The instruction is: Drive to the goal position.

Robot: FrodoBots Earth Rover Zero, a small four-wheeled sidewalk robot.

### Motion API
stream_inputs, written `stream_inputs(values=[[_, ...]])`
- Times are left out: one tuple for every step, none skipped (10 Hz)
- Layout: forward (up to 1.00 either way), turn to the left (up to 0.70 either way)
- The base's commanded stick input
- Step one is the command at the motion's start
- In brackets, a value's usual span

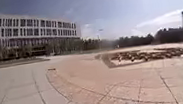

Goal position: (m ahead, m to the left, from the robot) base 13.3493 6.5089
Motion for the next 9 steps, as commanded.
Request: stream_inputs(values=[[0.7,0.0],[0.7,0.0],[0.7,0.0],[0.7,0.0],[0.7,0.0],[0.7,0.0],[0.7,0.0],[0.7,0.0],[0.7,0.0]])
